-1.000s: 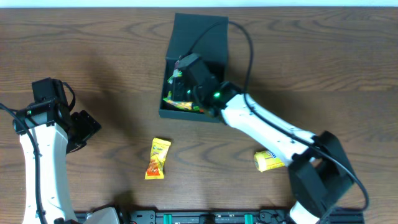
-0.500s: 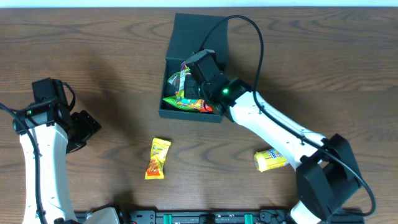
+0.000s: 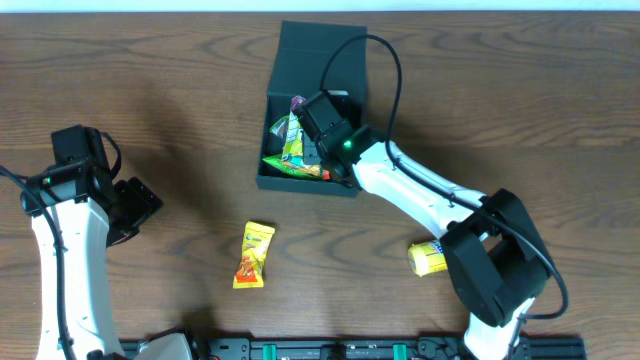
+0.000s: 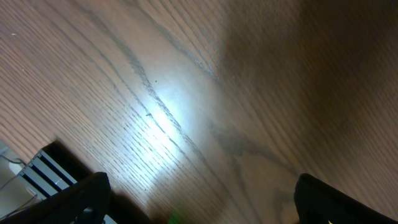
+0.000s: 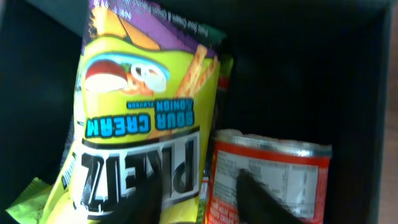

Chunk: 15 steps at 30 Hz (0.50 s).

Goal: Pack container
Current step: 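Lower the Pretzel pack upright between the Haribo bag and can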

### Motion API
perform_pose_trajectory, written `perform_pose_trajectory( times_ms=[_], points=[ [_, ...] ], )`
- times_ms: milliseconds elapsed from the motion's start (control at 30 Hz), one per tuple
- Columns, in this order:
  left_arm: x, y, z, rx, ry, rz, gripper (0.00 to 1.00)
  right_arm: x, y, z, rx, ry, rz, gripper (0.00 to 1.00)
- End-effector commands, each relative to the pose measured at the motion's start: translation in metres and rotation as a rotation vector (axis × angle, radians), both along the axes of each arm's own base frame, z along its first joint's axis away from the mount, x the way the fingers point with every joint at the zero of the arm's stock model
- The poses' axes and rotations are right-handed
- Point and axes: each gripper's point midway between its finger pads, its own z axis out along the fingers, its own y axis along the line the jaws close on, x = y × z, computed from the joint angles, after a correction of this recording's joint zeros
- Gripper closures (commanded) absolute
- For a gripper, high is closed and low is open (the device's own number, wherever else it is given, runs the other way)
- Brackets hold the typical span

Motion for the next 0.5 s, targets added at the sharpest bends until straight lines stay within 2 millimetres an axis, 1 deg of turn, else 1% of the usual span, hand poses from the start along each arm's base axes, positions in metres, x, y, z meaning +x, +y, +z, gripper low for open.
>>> perform_pose_trajectory(
  times_ms=[0,67,100,267,467],
  points=[
    [-0.001,0.003,0.0,0.012,0.009,0.011,0.05,0.005,-0.002,0.001,0.013,0.002,0.002,0.45],
    [-0.001,0.003,0.0,0.012,0.009,0.011,0.05,0.004,0.002,0.001,0.033,0.012,0.014,0.28],
    [-0.001,0.003,0.0,0.012,0.009,0.011,0.05,0.004,0.005,0.001,0.048,0.016,0.023,0.27],
    [-0.001,0.003,0.0,0.012,0.009,0.011,0.05,-0.001,0.025,0.004,0.153,0.05,0.077,0.25],
    [-0.001,0.003,0.0,0.012,0.009,0.011,0.05,0.0,0.035,0.008,0.22,0.054,0.06,0.27]
  ],
)
